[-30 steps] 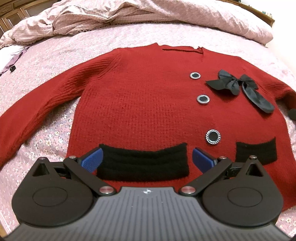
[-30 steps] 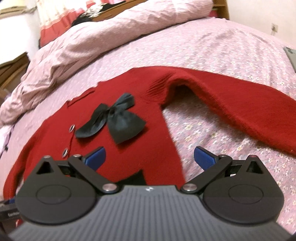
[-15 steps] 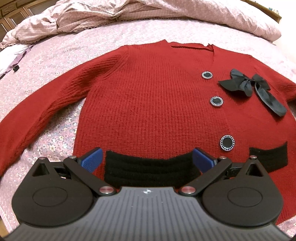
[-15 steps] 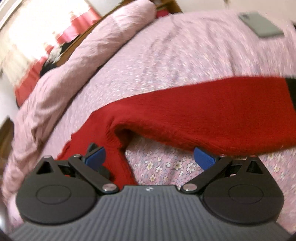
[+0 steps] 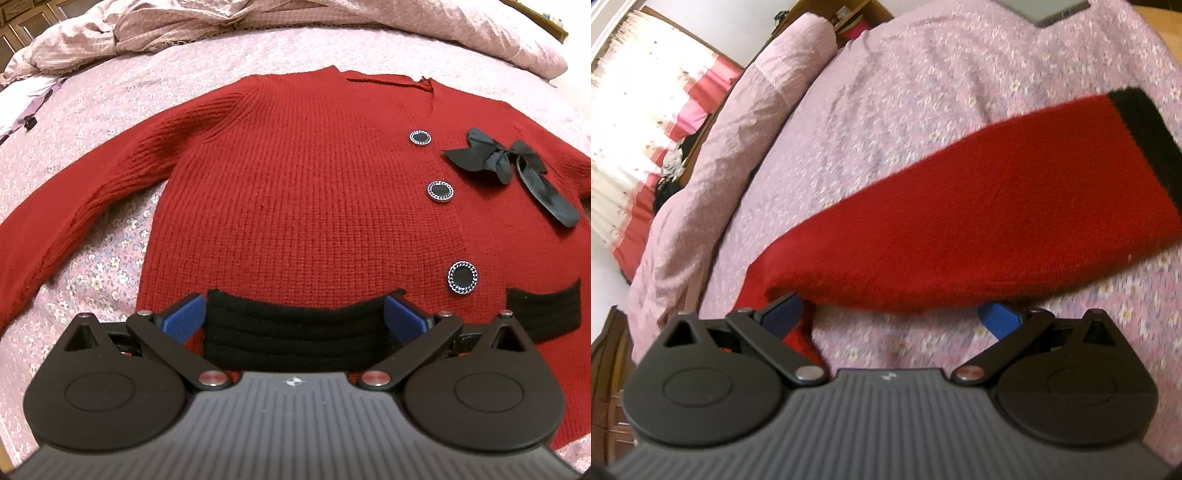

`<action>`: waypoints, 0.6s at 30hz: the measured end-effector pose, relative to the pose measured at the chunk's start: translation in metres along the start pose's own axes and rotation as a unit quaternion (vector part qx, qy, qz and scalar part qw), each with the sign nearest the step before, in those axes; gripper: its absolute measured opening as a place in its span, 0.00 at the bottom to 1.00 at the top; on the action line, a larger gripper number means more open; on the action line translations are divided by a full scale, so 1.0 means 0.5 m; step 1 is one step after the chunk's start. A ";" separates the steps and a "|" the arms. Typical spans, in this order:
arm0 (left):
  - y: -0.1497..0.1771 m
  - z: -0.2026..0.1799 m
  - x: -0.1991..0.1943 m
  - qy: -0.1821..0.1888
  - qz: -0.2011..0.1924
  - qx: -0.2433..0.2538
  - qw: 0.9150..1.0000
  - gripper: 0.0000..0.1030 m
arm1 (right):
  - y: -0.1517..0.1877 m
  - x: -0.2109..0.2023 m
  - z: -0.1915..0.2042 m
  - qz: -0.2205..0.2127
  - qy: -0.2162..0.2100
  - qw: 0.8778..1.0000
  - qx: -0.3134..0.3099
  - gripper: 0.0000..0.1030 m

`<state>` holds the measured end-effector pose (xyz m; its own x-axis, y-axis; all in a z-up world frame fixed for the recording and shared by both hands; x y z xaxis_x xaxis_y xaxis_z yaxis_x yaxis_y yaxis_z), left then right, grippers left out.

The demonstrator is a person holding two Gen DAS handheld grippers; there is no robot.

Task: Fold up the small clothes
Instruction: 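Grasp the black-cuffed sleeve end with the right gripper and lift it, then carry the sleeve with the right gripper across the cardigan front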

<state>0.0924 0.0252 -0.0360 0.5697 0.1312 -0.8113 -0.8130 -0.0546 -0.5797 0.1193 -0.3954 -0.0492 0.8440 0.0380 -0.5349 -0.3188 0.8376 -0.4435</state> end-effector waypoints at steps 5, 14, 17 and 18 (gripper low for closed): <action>0.001 -0.002 -0.001 -0.001 0.000 0.001 1.000 1.00 | -0.021 0.017 0.000 -0.020 0.002 1.000 0.002 1.00; 0.004 -0.003 0.000 -0.002 0.004 -0.001 1.000 1.00 | -0.026 -0.007 -0.051 -0.036 -0.059 0.990 0.119 0.98; 0.004 -0.005 -0.001 -0.001 0.004 -0.002 1.000 1.00 | -0.035 -0.004 -0.058 -0.039 -0.053 0.991 0.120 0.82; 0.004 -0.006 -0.002 0.001 0.004 -0.003 1.000 1.00 | -0.038 -0.004 -0.058 -0.041 -0.047 0.991 0.119 0.75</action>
<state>0.0905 0.0221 -0.0369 0.5635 0.1296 -0.8159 -0.8167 -0.0612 -0.5738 0.1112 -0.4273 -0.0608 0.9027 0.0045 -0.4301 -0.1452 0.9444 -0.2949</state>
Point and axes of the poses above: each gripper's, at about its wrist camera, not at the fingertips, and x roughly the way its jaws point, z to its left, y to its underside, the point moved 3 cm from there along x, roughly the way its jaws point, and after that the axes turned 5 degrees about -y, right-handed, at the moved point
